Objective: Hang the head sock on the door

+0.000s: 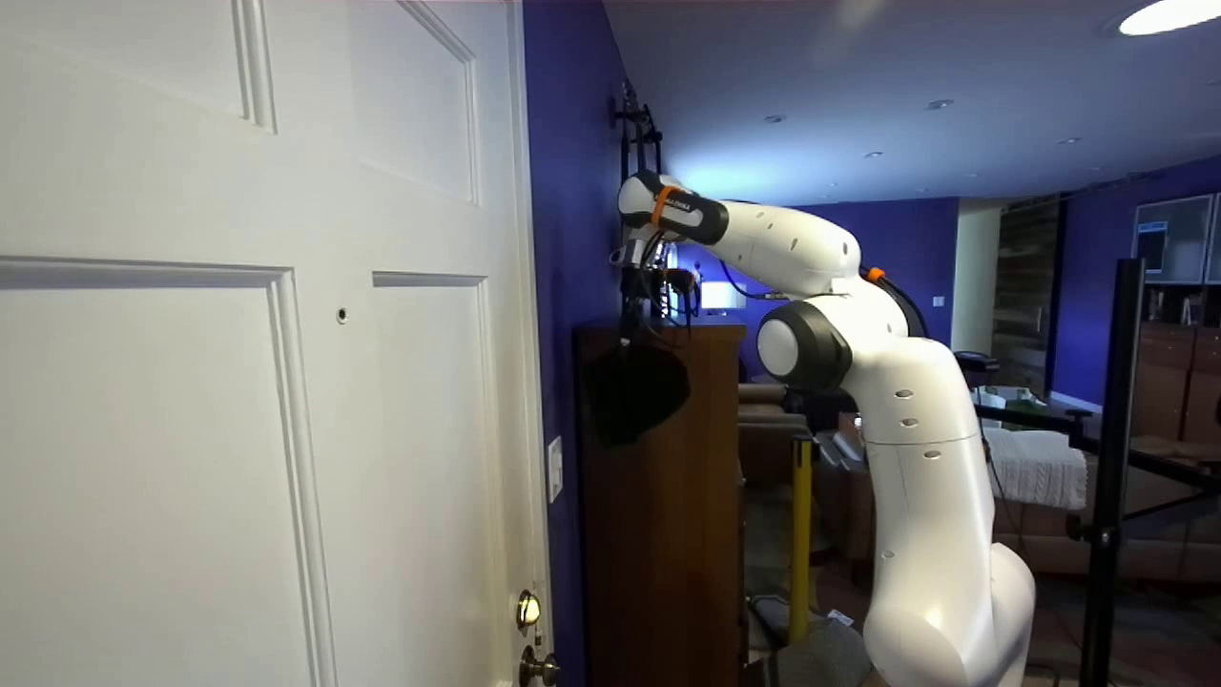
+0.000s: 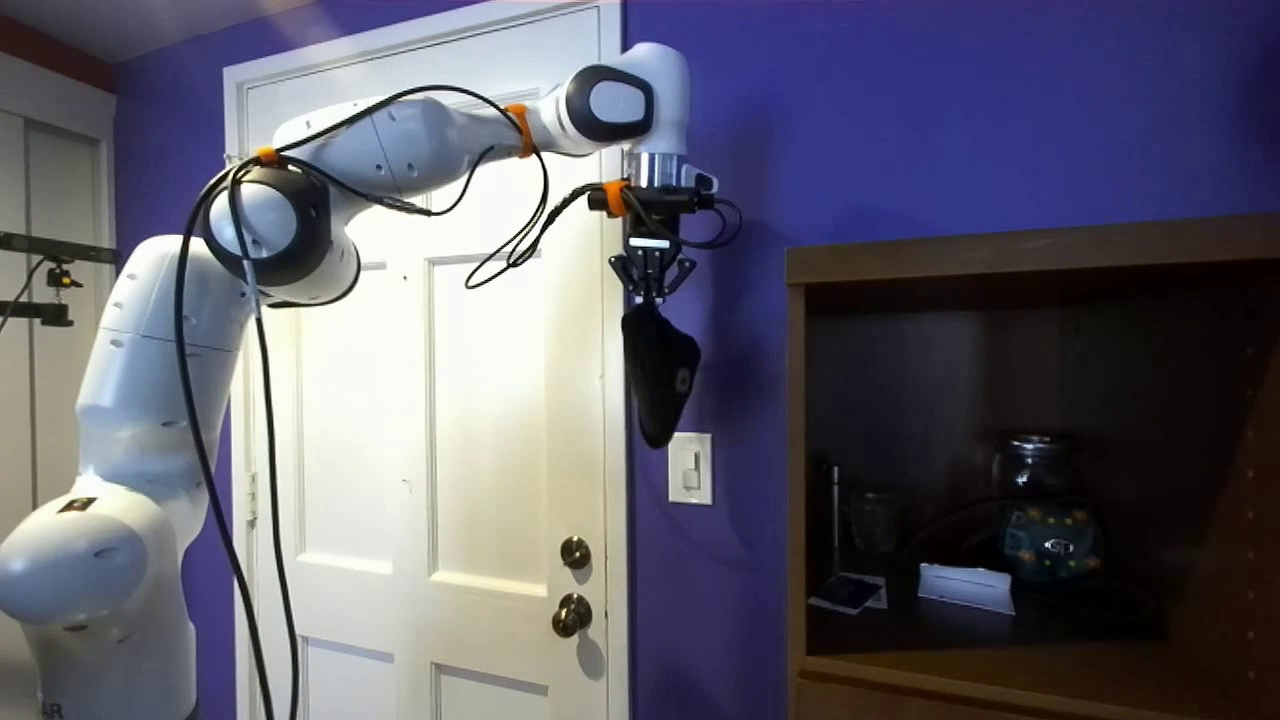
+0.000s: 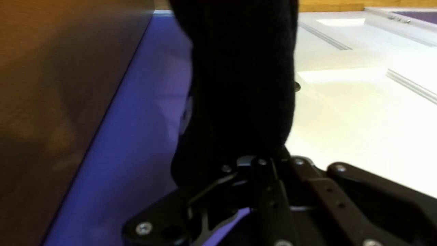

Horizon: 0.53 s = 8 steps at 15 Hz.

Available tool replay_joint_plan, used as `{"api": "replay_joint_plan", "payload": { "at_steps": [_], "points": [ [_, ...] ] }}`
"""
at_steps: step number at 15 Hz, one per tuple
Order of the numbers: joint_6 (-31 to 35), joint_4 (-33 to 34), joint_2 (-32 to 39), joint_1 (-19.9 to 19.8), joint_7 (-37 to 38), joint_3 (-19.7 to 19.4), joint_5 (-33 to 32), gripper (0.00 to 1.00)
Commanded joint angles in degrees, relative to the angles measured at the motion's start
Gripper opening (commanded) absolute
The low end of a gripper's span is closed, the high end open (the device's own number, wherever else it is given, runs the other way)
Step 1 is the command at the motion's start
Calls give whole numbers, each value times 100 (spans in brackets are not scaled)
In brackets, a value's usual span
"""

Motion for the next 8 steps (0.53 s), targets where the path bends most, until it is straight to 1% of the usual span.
{"api": "replay_joint_plan", "payload": {
  "at_steps": [1,2,5,8],
  "points": [
    [182,-1258,-770,451,237,180,-285,2],
    [198,-1521,-913,560,308,224,-363,2],
    [596,-2292,-1391,838,525,333,-588,2],
    [967,-3089,-1830,1000,461,464,-563,2]
  ]
}}
